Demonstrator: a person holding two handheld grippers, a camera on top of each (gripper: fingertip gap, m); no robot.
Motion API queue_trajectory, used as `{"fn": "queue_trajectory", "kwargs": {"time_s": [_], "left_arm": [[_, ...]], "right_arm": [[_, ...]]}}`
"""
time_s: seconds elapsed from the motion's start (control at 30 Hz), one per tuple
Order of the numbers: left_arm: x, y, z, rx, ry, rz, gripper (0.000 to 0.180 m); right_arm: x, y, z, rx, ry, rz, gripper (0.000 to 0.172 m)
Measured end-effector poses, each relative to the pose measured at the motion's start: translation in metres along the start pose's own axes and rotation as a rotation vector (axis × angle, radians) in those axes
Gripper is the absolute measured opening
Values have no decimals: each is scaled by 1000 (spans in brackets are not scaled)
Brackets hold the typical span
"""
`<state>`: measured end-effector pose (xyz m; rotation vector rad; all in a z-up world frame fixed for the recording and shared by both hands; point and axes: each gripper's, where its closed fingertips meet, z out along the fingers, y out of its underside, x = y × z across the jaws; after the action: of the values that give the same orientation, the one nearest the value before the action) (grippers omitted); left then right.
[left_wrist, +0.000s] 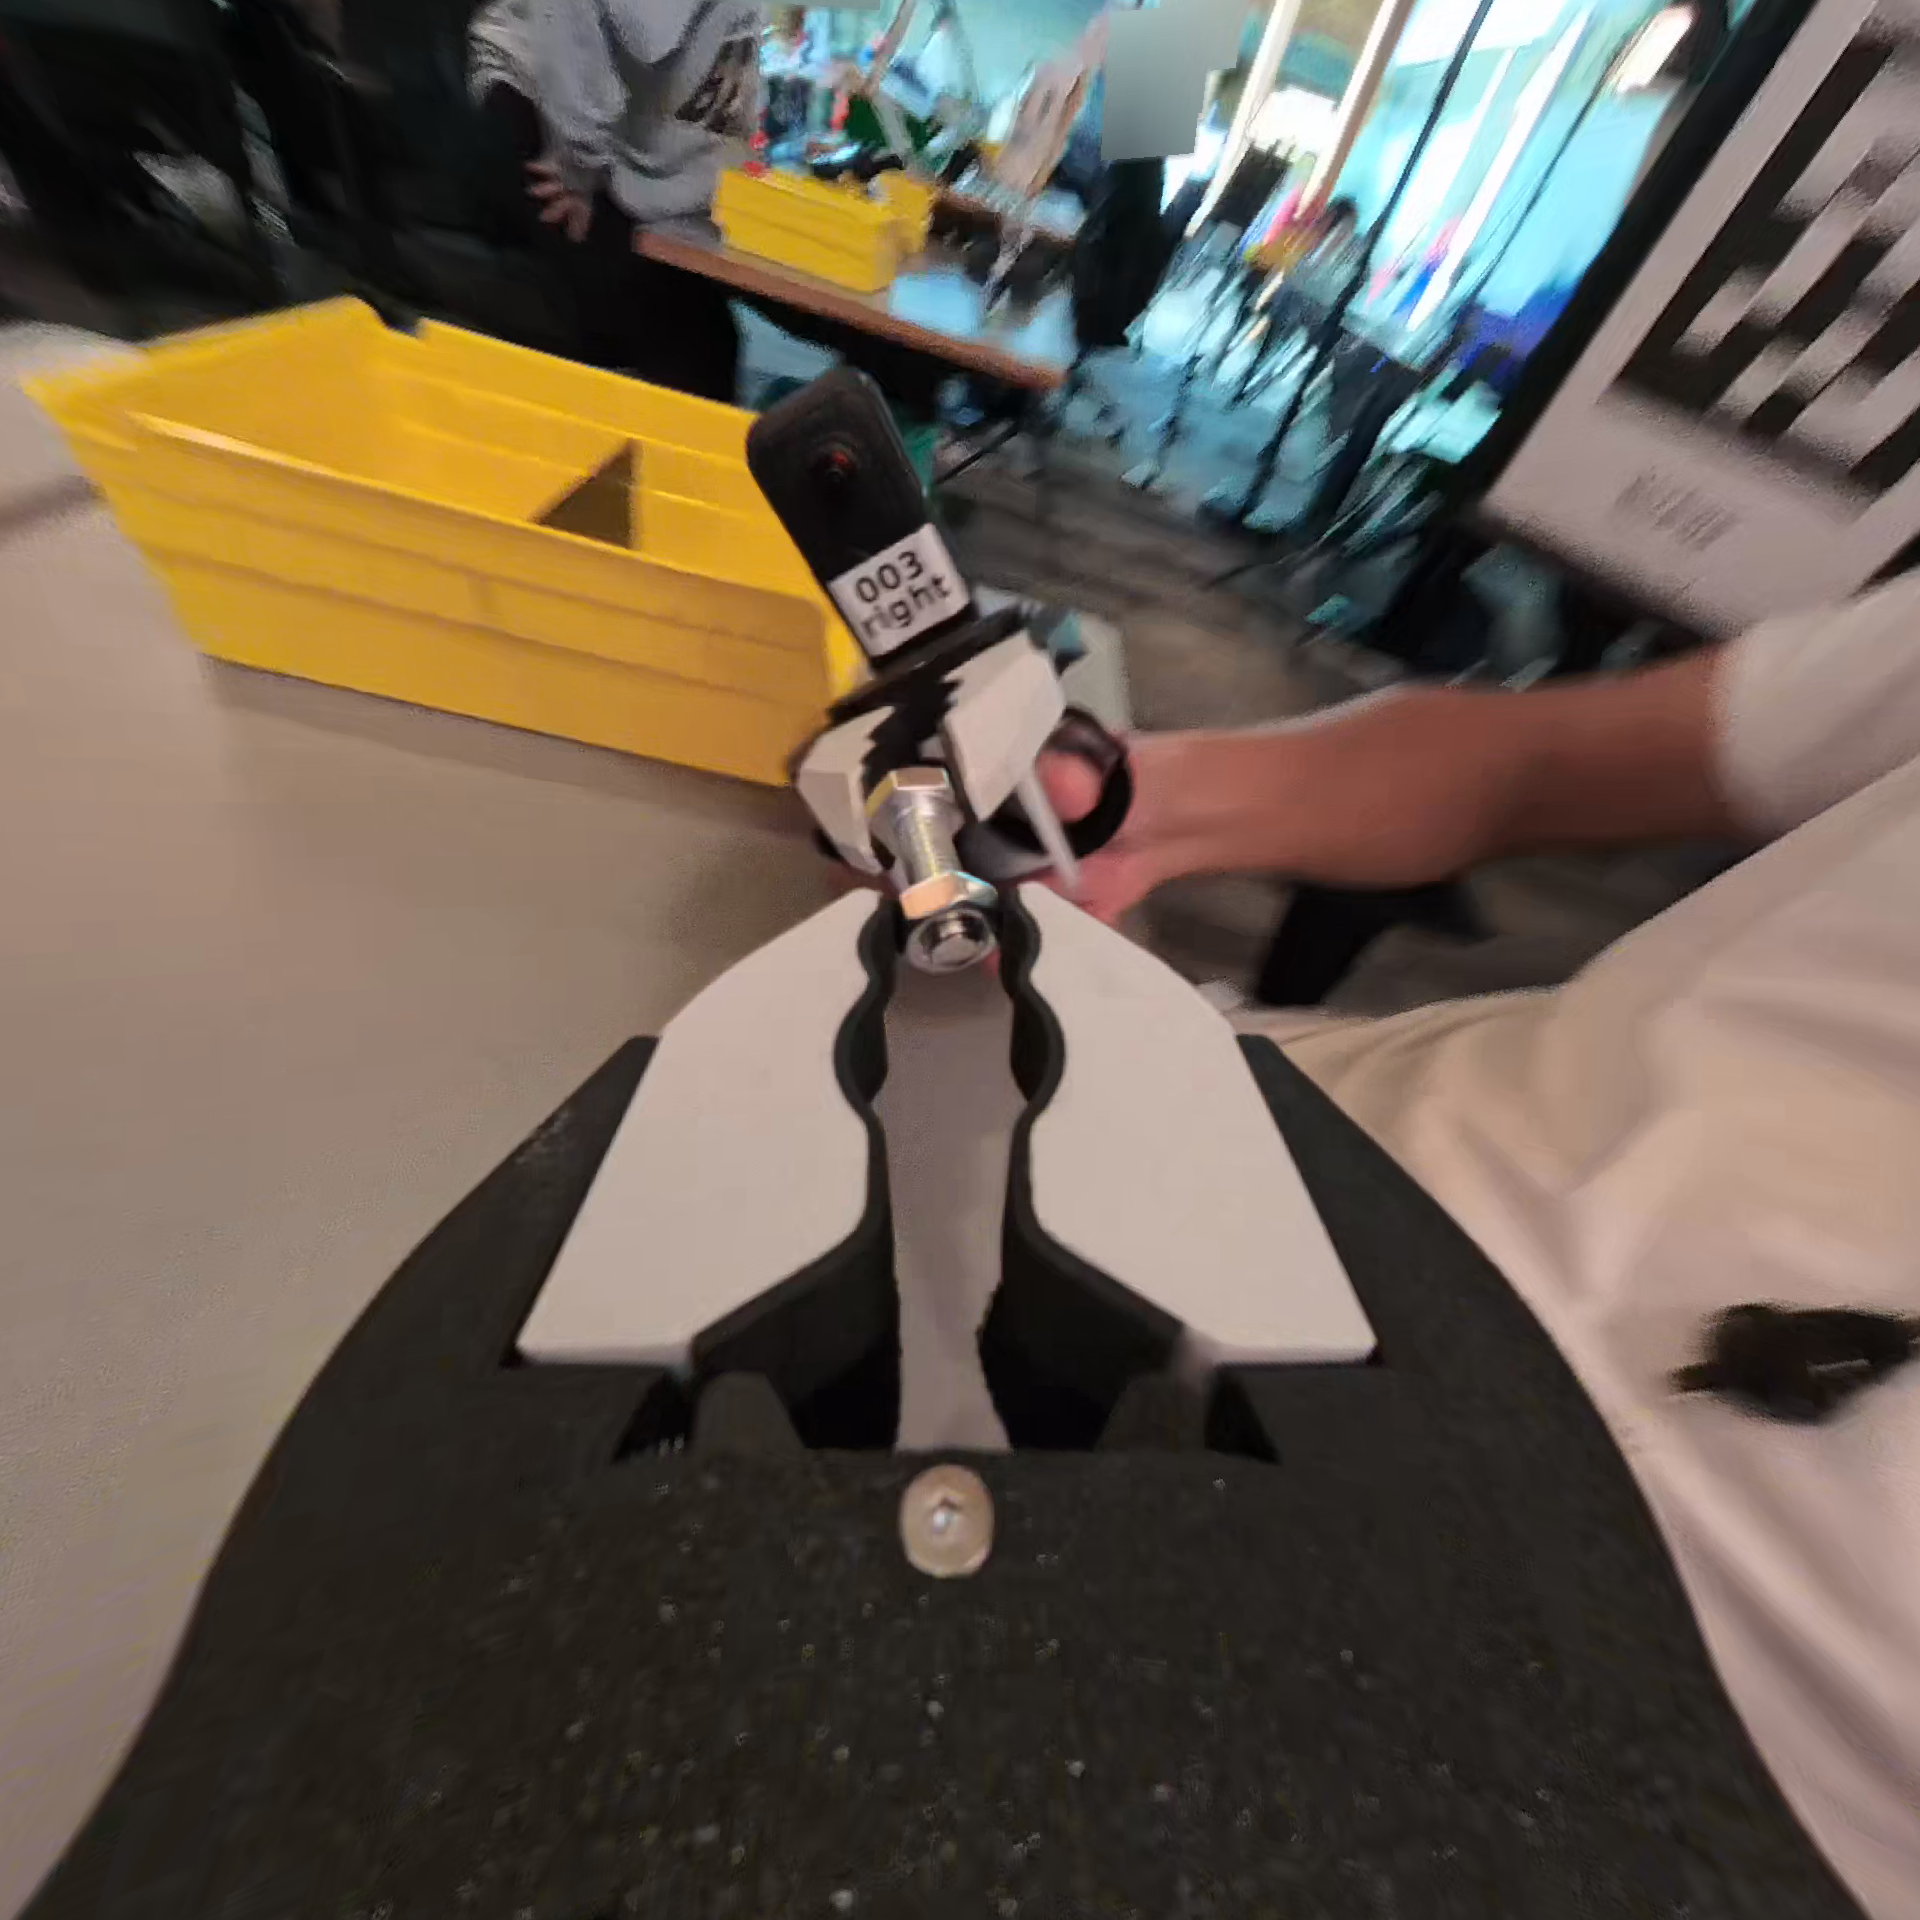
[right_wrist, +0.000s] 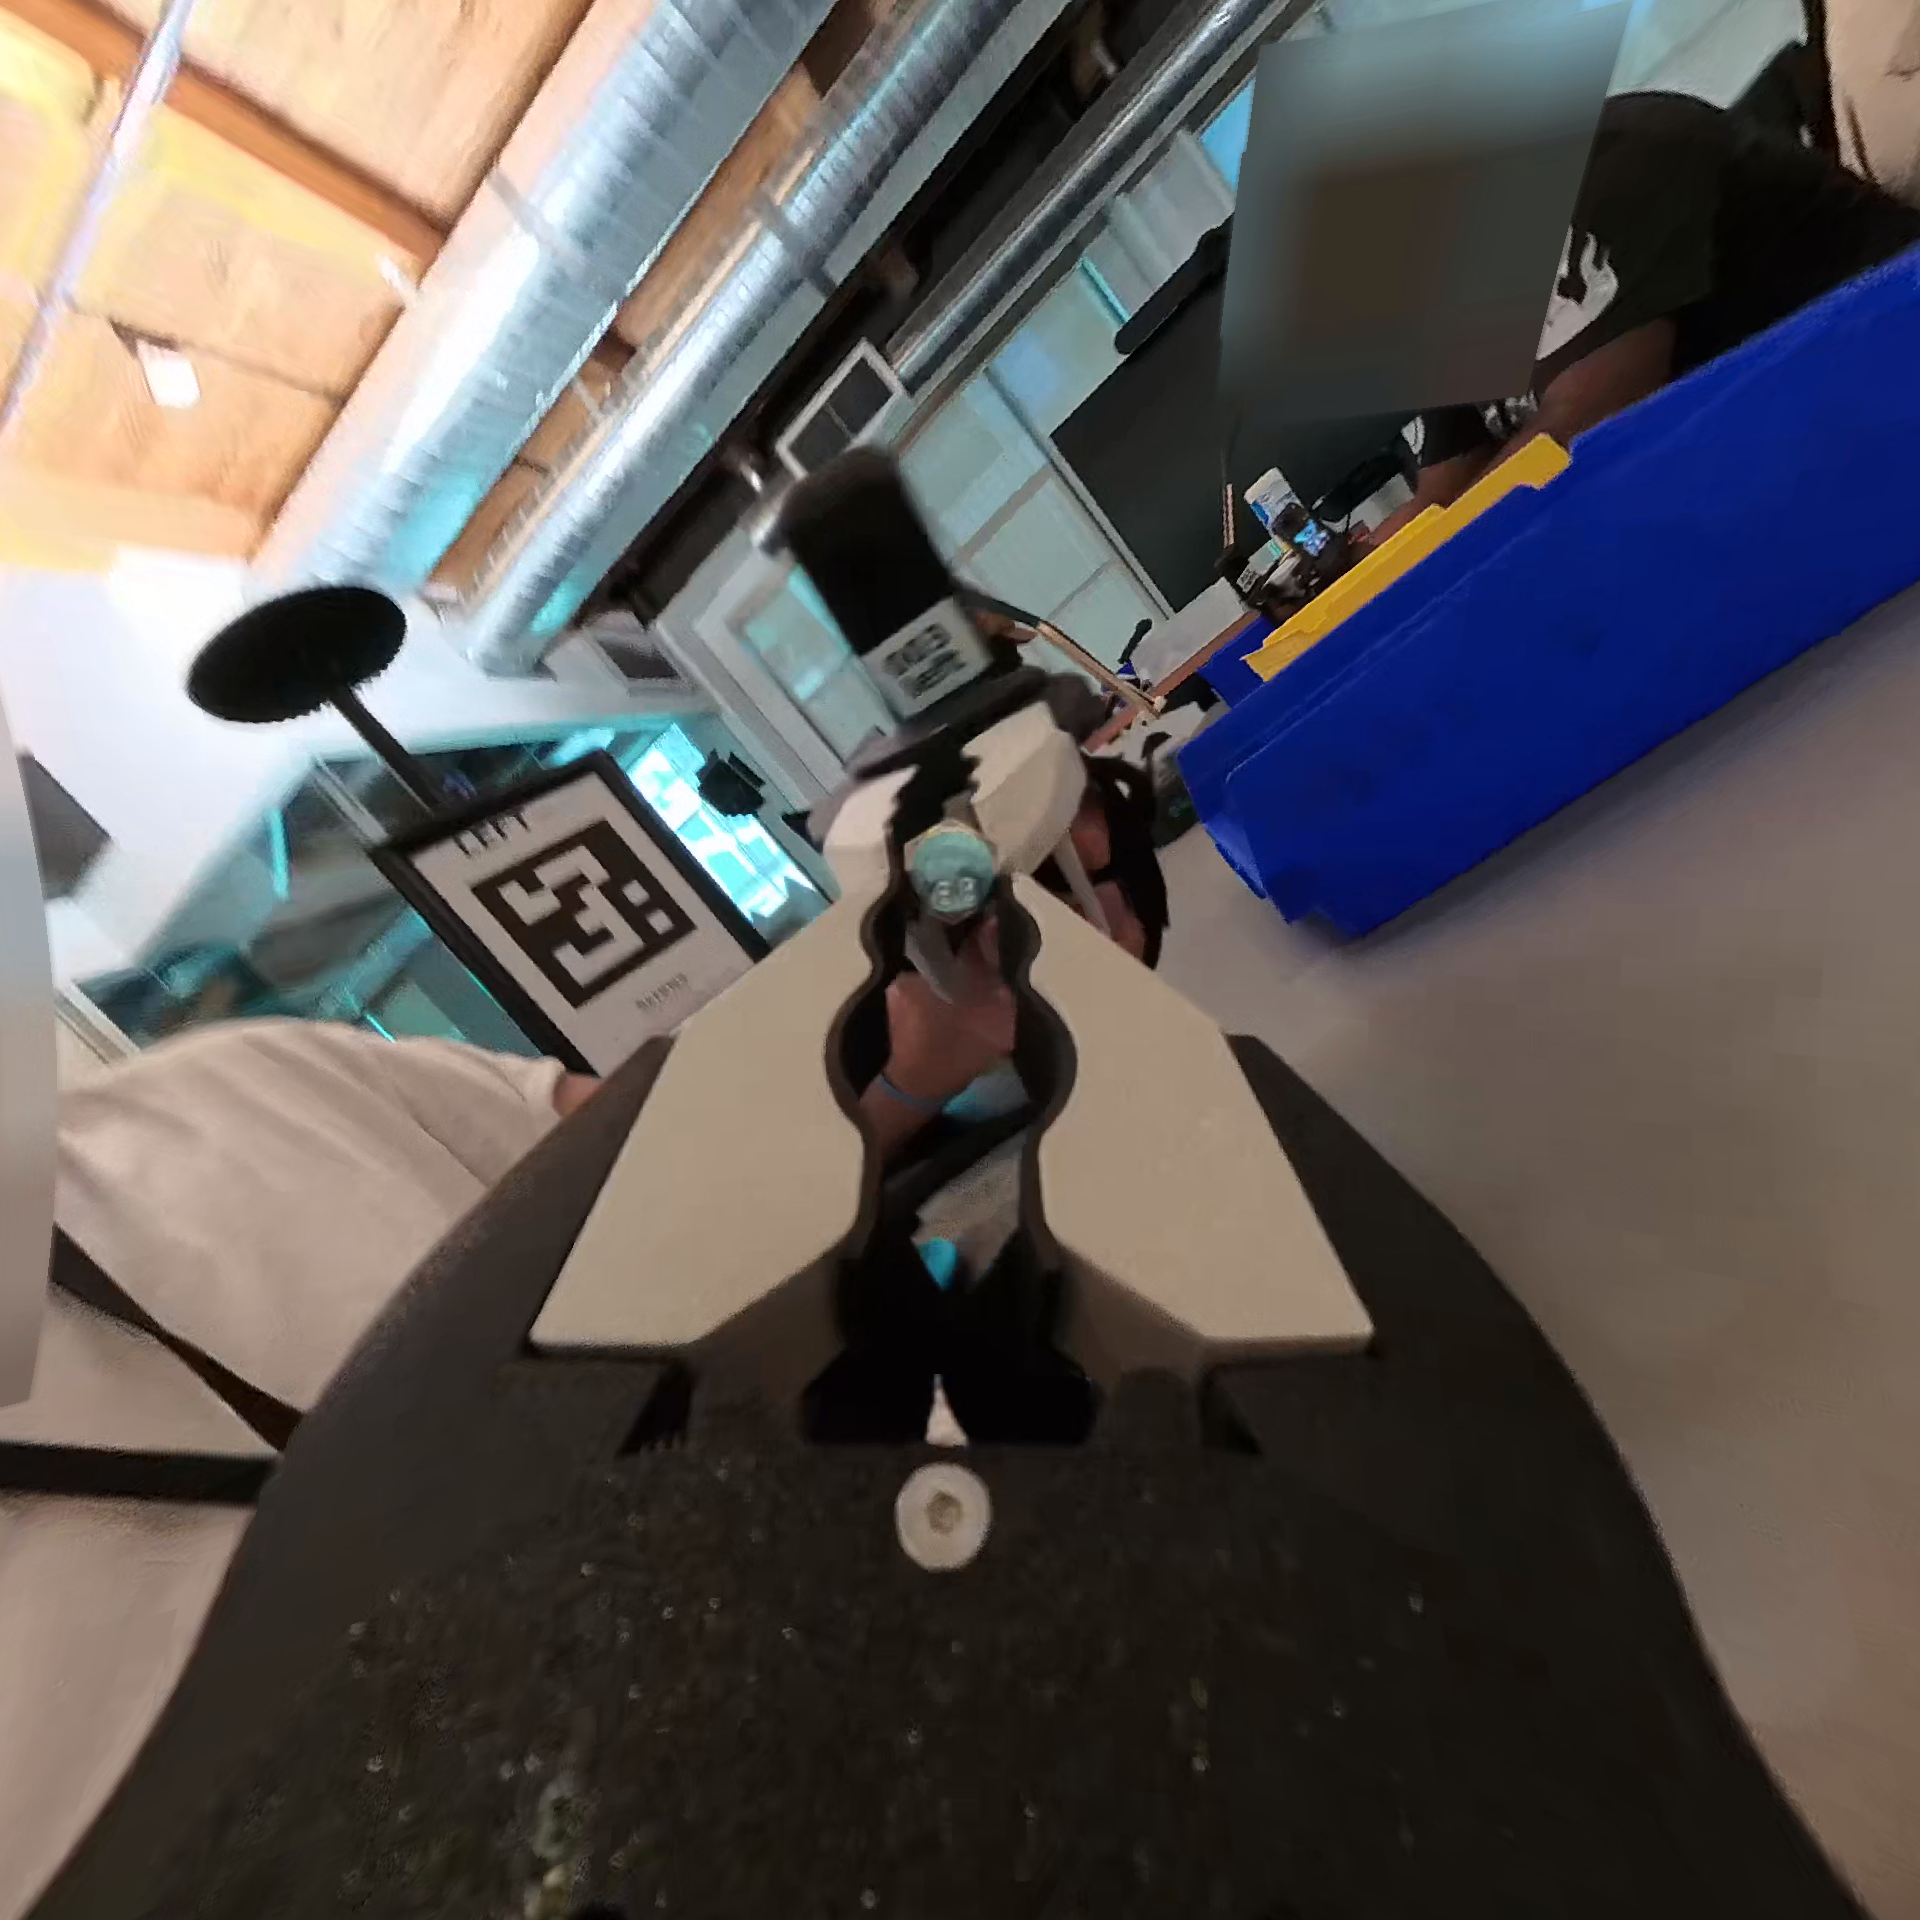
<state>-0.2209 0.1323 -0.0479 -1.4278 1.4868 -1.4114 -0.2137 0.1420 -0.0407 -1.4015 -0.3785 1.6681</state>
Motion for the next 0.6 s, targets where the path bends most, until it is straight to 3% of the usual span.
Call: {"fn": "queue_trajectory", "kwargs": {"time_s": [0.17, 0.37, 0.47, 0.53, 0.6], "left_arm": [[0, -14, -4, 147, 244, -579, 18], [-5, -8, -2, 179, 324, -912, 18], [-11, -6, -3, 191, 306, -861, 26], [-17, -11, -5, 215, 243, -715, 33], [-29, -13, -7, 216, 94, -488, 59]], "right_arm": [[-1, 7, 0, -98, 130, -459, 17], [5, 9, -2, -130, 245, -729, 17], [9, 9, -2, -123, 263, -681, 17], [8, 6, -2, -96, 251, -611, 17], [8, 2, -3, -62, 235, -529, 17]]}}
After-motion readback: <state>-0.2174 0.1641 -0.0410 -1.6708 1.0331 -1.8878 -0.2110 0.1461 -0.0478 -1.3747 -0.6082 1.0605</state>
